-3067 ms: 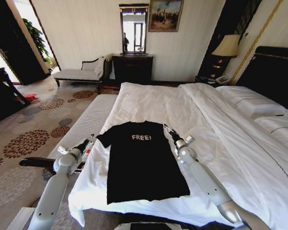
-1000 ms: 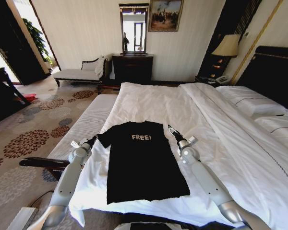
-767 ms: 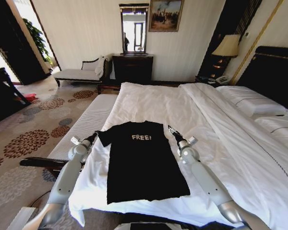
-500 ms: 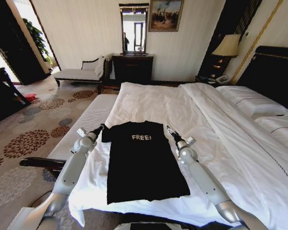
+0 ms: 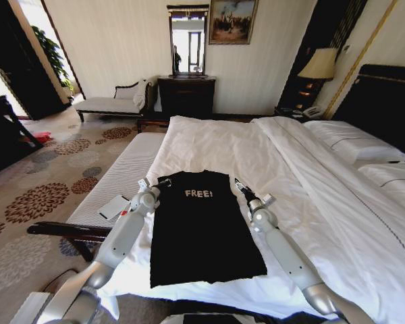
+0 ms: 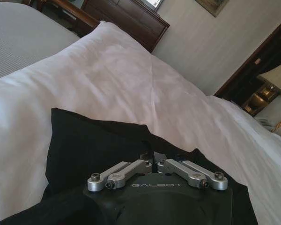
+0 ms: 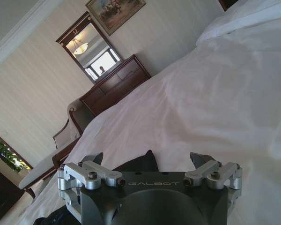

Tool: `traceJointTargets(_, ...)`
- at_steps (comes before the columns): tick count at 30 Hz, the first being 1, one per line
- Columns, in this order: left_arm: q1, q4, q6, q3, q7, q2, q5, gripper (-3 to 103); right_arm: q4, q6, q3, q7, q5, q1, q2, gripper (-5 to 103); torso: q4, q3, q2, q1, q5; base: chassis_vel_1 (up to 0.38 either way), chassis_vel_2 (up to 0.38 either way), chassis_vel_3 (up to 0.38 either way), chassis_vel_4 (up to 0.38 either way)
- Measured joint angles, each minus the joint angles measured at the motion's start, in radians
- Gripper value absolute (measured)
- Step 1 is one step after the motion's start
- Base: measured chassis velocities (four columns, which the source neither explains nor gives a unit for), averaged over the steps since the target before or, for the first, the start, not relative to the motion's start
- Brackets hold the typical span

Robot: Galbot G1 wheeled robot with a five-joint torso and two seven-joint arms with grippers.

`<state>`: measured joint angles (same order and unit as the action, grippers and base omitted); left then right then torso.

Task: Fold the clothes on the bed.

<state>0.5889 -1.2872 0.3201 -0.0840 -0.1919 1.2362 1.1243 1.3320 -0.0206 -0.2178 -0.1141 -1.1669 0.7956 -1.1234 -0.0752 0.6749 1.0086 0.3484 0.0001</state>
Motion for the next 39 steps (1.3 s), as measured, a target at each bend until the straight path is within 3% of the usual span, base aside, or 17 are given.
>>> traceJointTargets(19, -0.016, -0.002, -0.009, 0.003, -0.052, 0.057, 0.02, -1, 0.001, 0.0, 0.003, 0.0, 0.009, 0.006, -0.02, 100, -0.0002, 0.0, 0.0, 0.0, 0.0, 0.0, 0.0, 0.0, 0.0)
traceJointTargets(21, -0.01, -0.01, -0.009, 0.003, -0.054, 0.056, 0.016, 4, 0.006, 0.0, 0.001, 0.0, 0.009, 0.011, -0.018, 100, 0.0, 0.0, 0.0, 0.0, -0.0001, 0.0, 0.0, 0.0, 0.0)
traceJointTargets(22, -0.002, -0.023, -0.007, -0.002, -0.057, 0.054, 0.014, 15, 0.009, 0.0, -0.002, 0.0, 0.009, 0.016, -0.016, 100, 0.0, 0.0, 0.0, 0.0, -0.0002, 0.0, 0.0, 0.0, 0.0)
traceJointTargets(26, 0.008, -0.046, -0.005, -0.014, -0.064, 0.046, 0.014, 20, 0.012, 0.0, -0.005, 0.0, 0.009, 0.022, -0.012, 100, -0.0001, 0.0, 0.0, 0.0, -0.0002, 0.0, 0.0, 0.0, 0.0)
traceJointTargets(30, 0.042, -0.135, 0.006, -0.065, -0.084, 0.001, 0.041, 42, 0.022, 0.001, -0.011, -0.001, 0.01, 0.035, -0.008, 100, 0.0, 0.0, 0.0, 0.0, -0.0002, 0.0, 0.0, 0.0, 0.0)
traceJointTargets(31, 0.042, -0.135, 0.006, -0.065, -0.084, 0.001, 0.041, 42, 0.022, 0.001, -0.011, -0.001, 0.01, 0.035, -0.008, 100, 0.0, 0.0, 0.0, 0.0, -0.0002, 0.0, 0.0, 0.0, 0.0)
traceJointTargets(35, 0.099, -0.225, 0.02, -0.103, -0.108, -0.062, 0.099, 59, 0.031, 0.001, -0.015, -0.002, 0.011, 0.045, -0.008, 100, -0.0001, 0.0, 0.0, 0.0, -0.0002, 0.0, 0.0, 0.0, 0.0)
traceJointTargets(39, 0.18, -0.298, 0.045, -0.102, -0.103, -0.13, 0.078, 76, 0.038, 0.001, -0.016, -0.004, 0.014, 0.051, -0.009, 100, 0.0003, 0.0, 0.0, 0.0, -0.0002, 0.0, 0.0, 0.0, 0.0)
